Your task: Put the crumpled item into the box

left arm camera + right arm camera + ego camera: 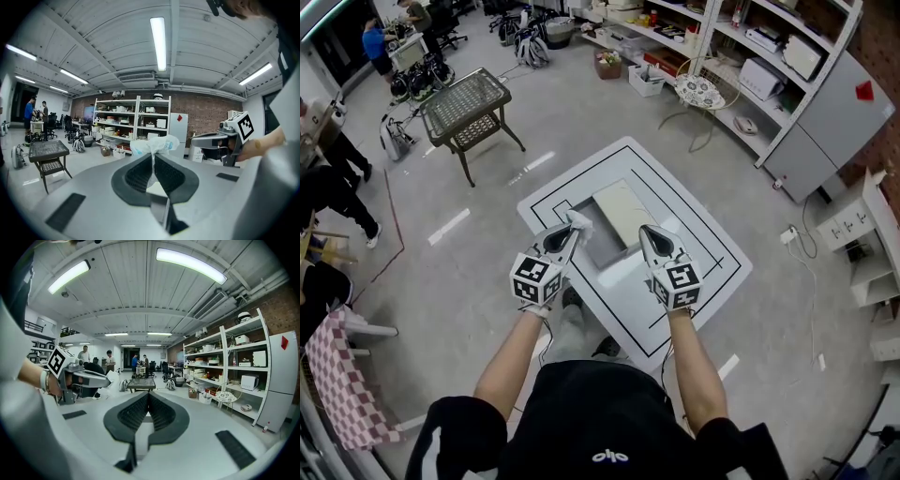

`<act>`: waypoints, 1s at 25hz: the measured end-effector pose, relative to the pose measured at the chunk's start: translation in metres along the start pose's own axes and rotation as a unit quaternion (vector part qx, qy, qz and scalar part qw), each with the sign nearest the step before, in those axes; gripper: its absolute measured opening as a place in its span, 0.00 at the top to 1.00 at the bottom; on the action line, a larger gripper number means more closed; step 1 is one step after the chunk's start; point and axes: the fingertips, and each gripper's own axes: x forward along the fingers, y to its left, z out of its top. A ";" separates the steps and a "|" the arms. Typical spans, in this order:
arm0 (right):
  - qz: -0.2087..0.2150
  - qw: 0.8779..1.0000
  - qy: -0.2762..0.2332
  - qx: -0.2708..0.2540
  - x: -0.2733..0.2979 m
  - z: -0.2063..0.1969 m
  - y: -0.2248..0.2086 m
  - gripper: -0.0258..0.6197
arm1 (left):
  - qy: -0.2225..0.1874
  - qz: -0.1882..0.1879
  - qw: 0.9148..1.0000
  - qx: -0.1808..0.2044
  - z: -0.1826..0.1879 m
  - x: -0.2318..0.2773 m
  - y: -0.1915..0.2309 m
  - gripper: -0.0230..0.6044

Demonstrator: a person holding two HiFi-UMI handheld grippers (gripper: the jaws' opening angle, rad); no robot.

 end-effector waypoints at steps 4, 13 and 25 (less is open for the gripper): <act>-0.005 1.000 0.002 0.003 0.011 -0.001 -0.006 0.95 | 0.006 -0.008 1.000 0.000 -0.004 0.011 0.008 0.93; -0.014 1.000 0.014 0.010 0.035 -0.010 -0.017 0.95 | 0.023 -0.030 0.999 -0.002 -0.011 0.041 0.023 0.93; -0.015 0.996 0.073 0.044 0.074 -0.077 -0.029 0.95 | 0.111 -0.066 0.991 -0.034 -0.096 0.094 0.032 0.93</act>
